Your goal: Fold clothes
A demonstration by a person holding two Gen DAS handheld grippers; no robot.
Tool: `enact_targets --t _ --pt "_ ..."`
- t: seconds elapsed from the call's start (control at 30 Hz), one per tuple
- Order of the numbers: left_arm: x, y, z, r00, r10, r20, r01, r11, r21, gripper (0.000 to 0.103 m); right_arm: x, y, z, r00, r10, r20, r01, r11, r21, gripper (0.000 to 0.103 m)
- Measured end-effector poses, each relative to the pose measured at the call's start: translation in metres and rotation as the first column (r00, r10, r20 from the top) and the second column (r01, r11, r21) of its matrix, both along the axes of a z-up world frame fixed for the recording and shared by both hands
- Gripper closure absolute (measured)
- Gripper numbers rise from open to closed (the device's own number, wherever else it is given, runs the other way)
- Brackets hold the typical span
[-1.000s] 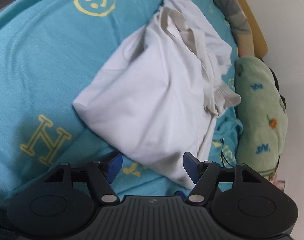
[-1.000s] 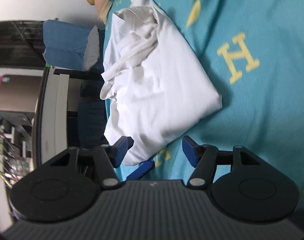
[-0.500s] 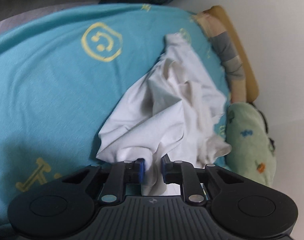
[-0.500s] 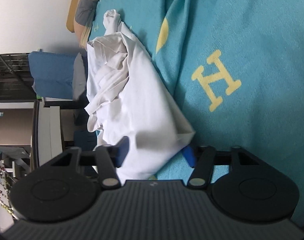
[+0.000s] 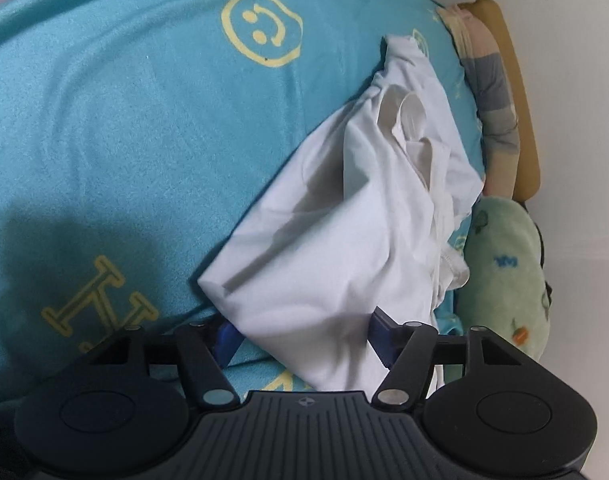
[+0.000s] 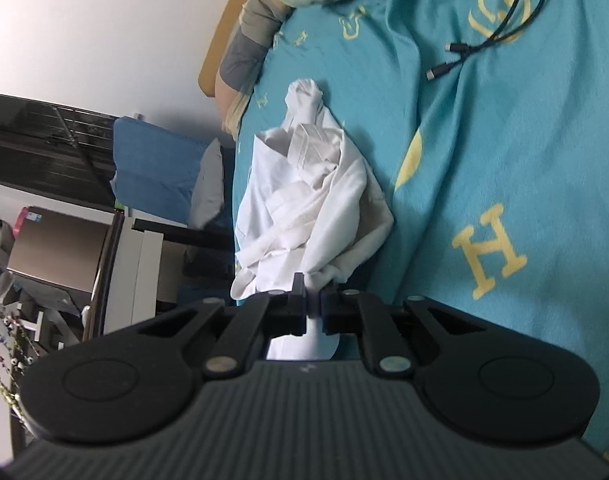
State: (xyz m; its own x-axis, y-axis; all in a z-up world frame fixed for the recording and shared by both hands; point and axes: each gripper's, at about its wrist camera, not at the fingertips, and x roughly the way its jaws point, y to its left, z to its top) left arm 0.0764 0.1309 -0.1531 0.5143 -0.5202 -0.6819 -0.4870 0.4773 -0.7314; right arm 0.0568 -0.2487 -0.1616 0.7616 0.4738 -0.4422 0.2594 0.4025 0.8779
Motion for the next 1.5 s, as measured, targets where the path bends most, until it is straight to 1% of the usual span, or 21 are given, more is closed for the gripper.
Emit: enact_targets --t 0.03,0.1,0.13,0.17,0.2,0.27,0.37,0.4,0.47,0.6,0.7,0.77,0.87,0.97,1.03,1.1,1.2,1.3,1.37,1.43,1.5 --pt "0.0 0.001 0.002 1.0 0.009 0.016 -0.009 1.0 -0.007 0.049 0.001 -0.001 0.001 1.0 0.0 0.005 0.0 1.0 -0.004 0.095" --pt "0.0 0.002 0.006 0.998 0.028 0.049 -0.027 0.999 -0.021 0.071 0.002 -0.002 0.003 1.0 0.0 0.016 0.0 1.0 -0.012 0.095" --pt "0.001 0.003 0.008 0.997 0.037 0.066 -0.035 0.999 -0.028 0.078 0.003 -0.002 0.004 1.0 0.0 0.021 0.0 1.0 -0.017 0.095" --pt "0.001 0.004 0.011 0.996 0.046 0.082 -0.044 0.998 -0.035 0.09 0.002 -0.003 0.005 1.0 0.003 0.024 -0.003 1.0 -0.017 0.095" --pt "0.001 0.004 0.013 0.994 0.056 0.098 -0.052 0.998 -0.042 0.092 0.002 -0.004 0.007 1.0 0.007 0.028 -0.006 1.0 -0.017 0.095" --pt "0.003 0.005 0.023 0.989 0.051 0.139 -0.044 0.998 -0.052 0.094 0.003 -0.004 0.017 0.999 0.021 0.039 -0.02 0.999 -0.037 0.095" --pt "0.002 0.009 0.05 0.98 0.036 0.195 -0.022 0.997 -0.074 0.096 0.006 -0.005 0.041 0.998 0.046 0.045 -0.042 0.996 -0.073 0.095" --pt "0.0 0.01 0.061 0.976 0.028 0.214 -0.013 0.997 -0.072 0.097 0.007 -0.006 0.049 0.997 0.054 0.046 -0.05 0.995 -0.086 0.095" --pt "-0.006 0.009 0.088 0.968 0.007 0.251 0.004 0.999 -0.045 0.097 0.004 -0.004 0.072 0.995 0.061 0.079 -0.052 0.993 -0.107 0.095" --pt "-0.035 0.012 0.135 0.949 -0.019 0.316 0.032 0.999 -0.037 0.097 -0.018 -0.001 0.116 0.987 0.048 0.151 -0.03 0.993 -0.118 0.095" --pt "-0.066 0.016 0.156 0.939 -0.036 0.341 0.052 0.998 -0.038 0.097 -0.047 0.0 0.141 0.983 0.045 0.175 -0.021 0.991 -0.134 0.095" --pt "-0.091 0.02 0.164 0.938 -0.046 0.343 0.067 0.997 -0.049 0.097 -0.073 0.0 0.15 0.982 0.041 0.184 -0.014 0.99 -0.143 0.095" --pt "-0.136 0.025 0.169 0.936 -0.072 0.344 0.09 0.995 -0.037 0.097 -0.118 0.0 0.154 0.981 0.036 0.189 -0.007 0.989 -0.149 0.095" --pt "-0.179 0.029 0.163 0.939 -0.085 0.334 0.103 0.994 -0.036 0.097 -0.167 0.002 0.148 0.983 0.034 0.179 -0.006 0.988 -0.154 0.095" --pt "-0.2 0.031 0.159 0.942 -0.092 0.321 0.112 0.993 -0.044 0.097 -0.196 0.0 0.141 0.987 0.025 0.158 -0.003 0.991 -0.137 0.095" --pt "-0.217 0.033 0.156 0.944 -0.1 0.315 0.12 0.992 -0.047 0.097 -0.215 -0.002 0.135 0.989 0.016 0.145 0.002 0.992 -0.127 0.095" --pt "-0.221 0.031 0.156 0.945 -0.105 0.31 0.123 0.992 -0.04 0.097 -0.224 -0.003 0.13 0.991 0.002 0.137 0.015 0.992 -0.121 0.095" --pt "-0.21 0.031 0.157 0.948 -0.099 0.304 0.118 0.992 -0.047 0.097 -0.214 -0.003 0.132 0.991 -0.006 0.131 0.022 0.992 -0.126 0.095" --pt "-0.192 0.029 0.159 0.951 -0.094 0.294 0.111 0.993 -0.042 0.097 -0.194 -0.003 0.135 0.993 -0.006 0.121 0.023 0.99 -0.137 0.095" --pt "-0.164 0.023 0.16 0.956 -0.097 0.277 0.107 0.994 -0.02 0.097 -0.174 -0.004 0.138 0.994 -0.006 0.111 0.023 0.989 -0.148 0.095" --pt "-0.134 0.016 0.161 0.961 -0.101 0.259 0.103 0.995 0.004 0.097 -0.144 -0.006 0.136 0.996 -0.013 0.085 0.027 0.987 -0.161 0.095"
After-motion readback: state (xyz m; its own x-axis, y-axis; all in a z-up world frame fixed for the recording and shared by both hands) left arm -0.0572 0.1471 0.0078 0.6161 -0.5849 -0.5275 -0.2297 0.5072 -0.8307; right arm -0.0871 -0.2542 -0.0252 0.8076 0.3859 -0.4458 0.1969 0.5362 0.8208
